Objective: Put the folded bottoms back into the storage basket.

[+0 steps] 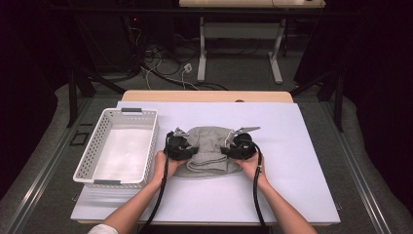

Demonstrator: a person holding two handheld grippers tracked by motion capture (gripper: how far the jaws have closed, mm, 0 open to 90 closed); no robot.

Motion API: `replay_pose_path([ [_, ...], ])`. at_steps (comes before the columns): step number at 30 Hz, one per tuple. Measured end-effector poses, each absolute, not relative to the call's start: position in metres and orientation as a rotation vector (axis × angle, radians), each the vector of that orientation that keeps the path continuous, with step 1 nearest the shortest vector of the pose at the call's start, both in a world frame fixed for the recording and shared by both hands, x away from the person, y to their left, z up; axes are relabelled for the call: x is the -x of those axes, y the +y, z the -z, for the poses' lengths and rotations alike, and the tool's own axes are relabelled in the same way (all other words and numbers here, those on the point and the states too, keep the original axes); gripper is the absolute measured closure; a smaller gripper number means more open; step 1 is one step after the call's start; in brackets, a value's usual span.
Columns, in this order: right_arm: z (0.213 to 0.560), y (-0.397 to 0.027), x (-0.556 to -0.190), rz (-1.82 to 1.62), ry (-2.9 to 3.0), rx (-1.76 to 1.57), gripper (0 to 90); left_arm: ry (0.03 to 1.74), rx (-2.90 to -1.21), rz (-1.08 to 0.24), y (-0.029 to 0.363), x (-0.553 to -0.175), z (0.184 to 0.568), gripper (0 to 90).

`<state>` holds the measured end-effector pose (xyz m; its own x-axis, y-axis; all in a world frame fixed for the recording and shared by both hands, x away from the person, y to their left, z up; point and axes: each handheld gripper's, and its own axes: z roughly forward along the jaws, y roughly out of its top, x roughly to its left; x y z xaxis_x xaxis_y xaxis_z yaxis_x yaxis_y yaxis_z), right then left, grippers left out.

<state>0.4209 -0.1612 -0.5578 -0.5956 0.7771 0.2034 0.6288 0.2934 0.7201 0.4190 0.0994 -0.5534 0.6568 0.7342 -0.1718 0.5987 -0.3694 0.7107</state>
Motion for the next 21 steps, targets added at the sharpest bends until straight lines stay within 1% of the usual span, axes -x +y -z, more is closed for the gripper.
replay_pose_path([
  [7, 0.5571, -0.1612, -0.4198, -1.193, 2.363, -1.297, 70.7, 1.011, -2.100, -0.229, 0.1005, -0.4182, 0.5509, 73.4],
  [16, 0.5554, -0.1617, -0.4188, -1.198, 2.356, -1.273, 71.1, 1.010, -2.063, -0.219, 0.1025, -0.4162, 0.5481, 74.3],
  [21, 0.5546, -0.1615, -0.4180, -1.197, 2.354, -1.271, 71.2, 0.987, -2.077, -0.233, 0.1025, -0.4148, 0.5453, 74.4],
])
